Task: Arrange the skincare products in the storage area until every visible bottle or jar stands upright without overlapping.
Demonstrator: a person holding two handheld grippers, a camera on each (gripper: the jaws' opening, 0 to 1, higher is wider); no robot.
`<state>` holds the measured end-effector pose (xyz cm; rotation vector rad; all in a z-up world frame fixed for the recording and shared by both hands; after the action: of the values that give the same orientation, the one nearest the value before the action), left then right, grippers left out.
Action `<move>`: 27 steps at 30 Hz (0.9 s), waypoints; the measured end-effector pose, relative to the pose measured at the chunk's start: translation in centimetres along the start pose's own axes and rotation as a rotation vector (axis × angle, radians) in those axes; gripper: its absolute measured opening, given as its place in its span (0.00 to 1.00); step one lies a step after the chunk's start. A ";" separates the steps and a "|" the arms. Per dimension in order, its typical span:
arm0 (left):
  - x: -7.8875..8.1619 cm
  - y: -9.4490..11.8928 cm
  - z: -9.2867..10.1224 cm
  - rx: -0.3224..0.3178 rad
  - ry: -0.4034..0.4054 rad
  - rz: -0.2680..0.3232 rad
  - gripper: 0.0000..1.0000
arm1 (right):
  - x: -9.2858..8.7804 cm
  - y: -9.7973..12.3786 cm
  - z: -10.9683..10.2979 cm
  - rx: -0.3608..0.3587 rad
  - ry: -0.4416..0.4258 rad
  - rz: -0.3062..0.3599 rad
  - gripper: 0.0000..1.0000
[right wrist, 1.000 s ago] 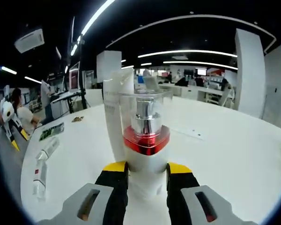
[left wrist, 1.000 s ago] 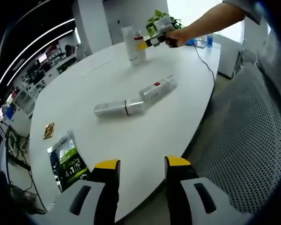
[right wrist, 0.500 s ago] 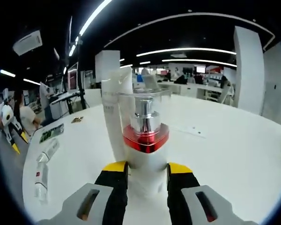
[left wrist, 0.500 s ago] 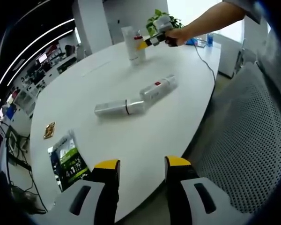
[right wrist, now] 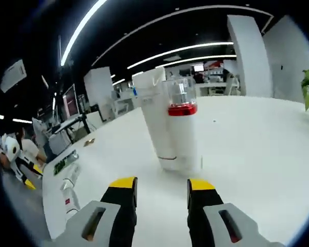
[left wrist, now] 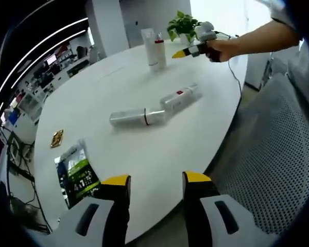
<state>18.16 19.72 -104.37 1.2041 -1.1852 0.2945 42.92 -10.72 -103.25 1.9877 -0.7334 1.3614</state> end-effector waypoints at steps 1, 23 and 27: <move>0.0 0.0 -0.1 0.002 0.009 0.000 0.36 | -0.3 0.5 -1.2 0.015 -0.049 -0.008 0.29; -0.4 0.4 -2.4 0.093 0.218 -0.003 0.38 | -6.0 3.9 -13.2 0.350 0.191 -0.266 0.32; 0.0 0.4 -2.0 0.075 0.148 0.008 0.35 | -7.6 3.5 -13.8 0.403 0.294 -0.364 0.32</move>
<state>18.99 21.56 -103.98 1.2207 -1.0586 0.4303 29.59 -1.97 -105.95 2.0205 0.0455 1.6092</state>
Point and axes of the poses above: the point that each gripper's makers call its tool centre point, and the gripper's own axes: y roughly backward along the fingers, z roughly to its right, x roughly out of its top, the point moved 3 cm from there along y, roughly backward along the fingers, and after that the axes turned 14 degrees about z, right-handed, at the moved point
